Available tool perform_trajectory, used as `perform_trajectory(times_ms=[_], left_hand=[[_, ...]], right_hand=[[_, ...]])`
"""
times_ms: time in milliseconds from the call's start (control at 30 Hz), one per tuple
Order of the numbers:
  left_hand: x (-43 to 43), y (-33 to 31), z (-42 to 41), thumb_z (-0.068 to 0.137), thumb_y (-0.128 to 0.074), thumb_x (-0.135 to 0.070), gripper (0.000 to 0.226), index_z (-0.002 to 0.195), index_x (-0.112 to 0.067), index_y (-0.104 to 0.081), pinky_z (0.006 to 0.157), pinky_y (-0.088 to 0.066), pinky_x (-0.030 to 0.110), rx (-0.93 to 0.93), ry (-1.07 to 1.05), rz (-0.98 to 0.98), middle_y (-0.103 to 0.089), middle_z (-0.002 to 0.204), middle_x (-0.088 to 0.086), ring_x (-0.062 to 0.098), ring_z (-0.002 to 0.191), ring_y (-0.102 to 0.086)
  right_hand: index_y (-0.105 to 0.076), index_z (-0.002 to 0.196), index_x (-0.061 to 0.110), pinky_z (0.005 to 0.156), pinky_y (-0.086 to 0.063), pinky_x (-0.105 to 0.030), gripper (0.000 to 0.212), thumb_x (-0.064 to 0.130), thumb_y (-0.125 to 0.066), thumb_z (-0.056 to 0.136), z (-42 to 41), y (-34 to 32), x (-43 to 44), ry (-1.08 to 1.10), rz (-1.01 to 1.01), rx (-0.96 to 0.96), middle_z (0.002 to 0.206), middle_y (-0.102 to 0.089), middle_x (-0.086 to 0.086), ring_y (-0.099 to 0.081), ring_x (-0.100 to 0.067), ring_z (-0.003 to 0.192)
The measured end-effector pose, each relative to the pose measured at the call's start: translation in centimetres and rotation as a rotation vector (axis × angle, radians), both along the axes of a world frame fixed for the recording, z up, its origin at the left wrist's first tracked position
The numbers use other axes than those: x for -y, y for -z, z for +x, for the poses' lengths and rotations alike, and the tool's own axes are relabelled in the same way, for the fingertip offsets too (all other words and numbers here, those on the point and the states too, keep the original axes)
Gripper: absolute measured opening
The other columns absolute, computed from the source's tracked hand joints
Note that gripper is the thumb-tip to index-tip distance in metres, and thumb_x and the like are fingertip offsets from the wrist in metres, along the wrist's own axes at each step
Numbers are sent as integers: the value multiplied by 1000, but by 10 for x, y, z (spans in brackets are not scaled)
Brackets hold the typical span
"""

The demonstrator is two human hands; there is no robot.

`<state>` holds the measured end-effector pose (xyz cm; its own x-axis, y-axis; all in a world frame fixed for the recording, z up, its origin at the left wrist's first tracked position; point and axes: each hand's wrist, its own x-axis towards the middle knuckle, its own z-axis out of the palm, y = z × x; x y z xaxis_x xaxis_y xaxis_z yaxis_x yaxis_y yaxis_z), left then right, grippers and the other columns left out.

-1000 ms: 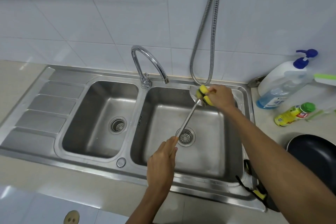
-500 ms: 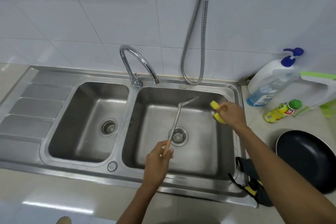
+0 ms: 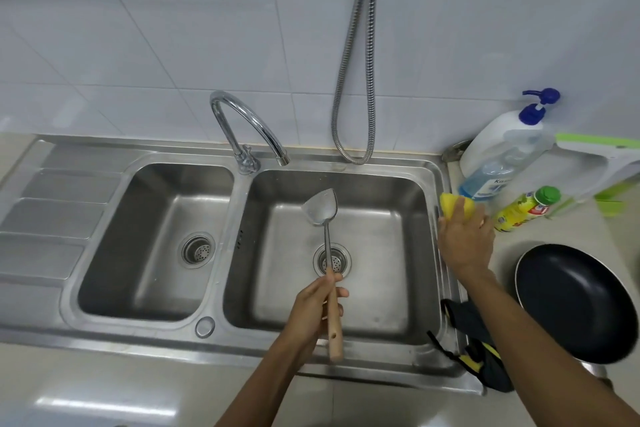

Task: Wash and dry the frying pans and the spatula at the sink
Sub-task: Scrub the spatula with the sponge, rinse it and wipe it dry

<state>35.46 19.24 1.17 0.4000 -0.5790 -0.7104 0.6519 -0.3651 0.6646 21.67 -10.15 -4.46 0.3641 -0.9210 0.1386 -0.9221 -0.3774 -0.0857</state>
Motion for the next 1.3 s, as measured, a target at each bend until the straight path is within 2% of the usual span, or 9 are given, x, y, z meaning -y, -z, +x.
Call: perform_trajectory(times_ms=[100, 167, 233, 300, 400, 467, 667, 900, 1300], left_hand=[[7, 3, 4, 101, -59, -36, 27, 113, -17, -74, 69, -54, 30, 51, 15, 25, -71, 103, 3, 17, 82, -62], [14, 3, 9, 97, -64, -40, 28, 116, -21, -75, 83, -56, 34, 87, 31, 34, -72, 114, 2, 17, 99, -67], [20, -1, 11, 97, -62, -44, 28, 117, -29, -74, 88, -55, 33, 131, 87, 27, -75, 114, -3, 13, 107, -69], [24, -1, 12, 101, -57, -43, 24, 109, -31, -76, 83, -57, 28, 205, 116, 49, -77, 104, 2, 10, 96, -72], [29, -5, 30, 106, -45, -43, 47, 95, -8, -75, 66, -50, 24, 502, 184, 161, -68, 75, 4, 8, 67, -62], [38, -4, 69, 108, -38, -41, 59, 75, 1, -64, 67, -50, 41, 831, 172, 274, -59, 67, 12, 22, 64, -58], [86, -44, 211, 91, -61, -22, 44, 127, 3, -56, 105, -42, 52, 1837, 342, 478, -52, 141, 24, 41, 132, -48], [91, -24, 248, 94, -58, -33, 64, 146, -1, -37, 113, -38, 46, 1707, 742, 767, -38, 153, 17, 32, 144, -33], [26, 18, 197, 95, -59, -22, 67, 152, -1, -30, 117, -35, 48, 1392, 609, 675, -26, 164, 17, 33, 150, -27]], right_hand=[[-44, 146, 6, 96, -43, -54, 56, 40, -45, 100, 27, -30, -45, -168, 29, 117, 136, -51, -29, -52, -46, 114], [-48, 142, 18, 96, -51, -47, 49, 47, -35, 104, 43, -48, -98, -302, 455, 264, 126, -63, -16, -62, -34, 112], [-53, 127, 31, 78, -61, -43, 35, 52, -35, 106, 56, -66, -151, -198, 1086, 432, 102, -72, -7, -73, -25, 84], [-59, 116, 30, 57, -59, -38, 32, 51, -37, 106, 67, -73, -183, -20, 1413, 661, 77, -69, -5, -64, -20, 53], [-66, 115, 25, 48, -46, -30, 32, 43, -40, 107, 75, -72, -192, 45, 1413, 817, 60, -51, -2, -42, -15, 43], [-65, 118, 26, 44, -42, -27, 28, 41, -44, 107, 74, -74, -189, 100, 1418, 866, 59, -46, -1, -37, -14, 42], [-63, 126, 31, 45, -40, -27, 26, 40, -49, 106, 63, -77, -178, 113, 1448, 888, 57, -46, 1, -35, -14, 44], [-59, 136, 31, 45, -40, -27, 34, 43, -49, 105, 65, -71, -184, 127, 1479, 882, 58, -47, 1, -37, -13, 43], [-61, 131, 27, 44, -36, -25, 31, 41, -52, 104, 77, -58, -194, 173, 1535, 874, 59, -45, 0, -32, -14, 43]])
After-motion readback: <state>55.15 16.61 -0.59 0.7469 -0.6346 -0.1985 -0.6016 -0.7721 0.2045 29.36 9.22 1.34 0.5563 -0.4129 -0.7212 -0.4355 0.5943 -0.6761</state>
